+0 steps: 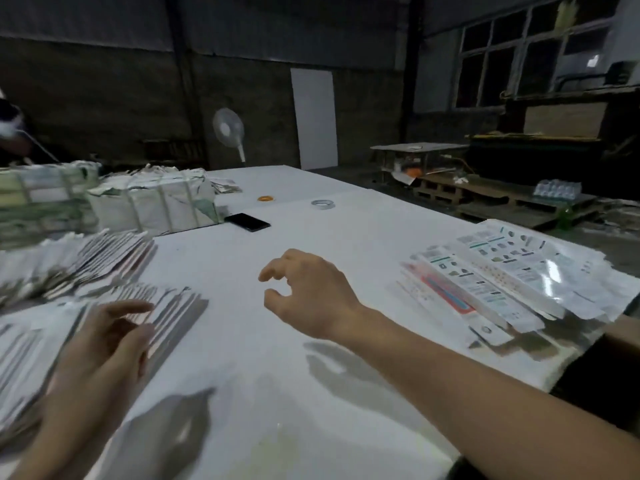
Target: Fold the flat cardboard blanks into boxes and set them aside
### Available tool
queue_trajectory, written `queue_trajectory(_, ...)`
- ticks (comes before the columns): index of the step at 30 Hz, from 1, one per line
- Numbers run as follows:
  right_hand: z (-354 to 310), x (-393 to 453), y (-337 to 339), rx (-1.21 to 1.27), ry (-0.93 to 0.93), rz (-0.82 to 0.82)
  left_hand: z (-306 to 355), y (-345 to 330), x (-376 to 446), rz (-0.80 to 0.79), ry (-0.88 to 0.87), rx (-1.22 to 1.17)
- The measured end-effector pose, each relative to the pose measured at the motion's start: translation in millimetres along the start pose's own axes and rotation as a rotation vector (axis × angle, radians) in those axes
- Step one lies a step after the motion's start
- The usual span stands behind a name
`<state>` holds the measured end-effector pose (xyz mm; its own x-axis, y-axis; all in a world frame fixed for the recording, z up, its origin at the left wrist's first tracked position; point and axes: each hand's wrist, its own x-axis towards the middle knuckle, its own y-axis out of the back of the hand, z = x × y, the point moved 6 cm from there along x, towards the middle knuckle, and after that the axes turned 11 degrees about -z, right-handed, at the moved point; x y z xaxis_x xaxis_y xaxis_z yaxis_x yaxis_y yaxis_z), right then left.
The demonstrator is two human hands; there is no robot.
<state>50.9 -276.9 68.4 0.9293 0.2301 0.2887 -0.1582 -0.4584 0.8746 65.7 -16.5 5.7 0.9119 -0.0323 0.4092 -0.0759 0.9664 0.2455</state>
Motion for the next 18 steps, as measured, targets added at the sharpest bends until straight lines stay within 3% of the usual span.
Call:
queue_trajectory(4, -67.2, 22.9, -44.9, 0.181, 0.139, -0.032, 40.3, 6.1, -16.7, 0.101, -0.095, 0.207)
queue_trajectory(8, -104.7, 39.2, -69.4, 0.370, 0.264, 0.082, 66.7, 22.4, -24.1, 0.293, -0.241, 0.711)
queue_trajectory(10, -100.4, 40.6, -84.4, 0.432, 0.275, 0.115, 79.5, 23.9, -29.8, 0.348, -0.362, 0.827)
queue_trajectory(12, -88.3, 38.1, -98.0, 0.467, 0.257, 0.141, 69.6, 28.1, -20.3, 0.260, -0.201, 0.950)
queue_trajectory(15, -81.8, 40.7, -108.5, 0.512, 0.243, 0.145, 22.2, 41.9, -11.5, -0.073, 0.378, 1.171)
queue_trajectory(16, -82.6, 42.0, -108.9, 0.531, 0.249, 0.149, 9.9, 41.9, -13.2, -0.156, 0.454, 1.152)
queue_trajectory(18, -84.7, 41.2, -110.8, 0.556, 0.261, 0.141, 2.1, 36.6, -15.2, -0.194, 0.421, 1.117)
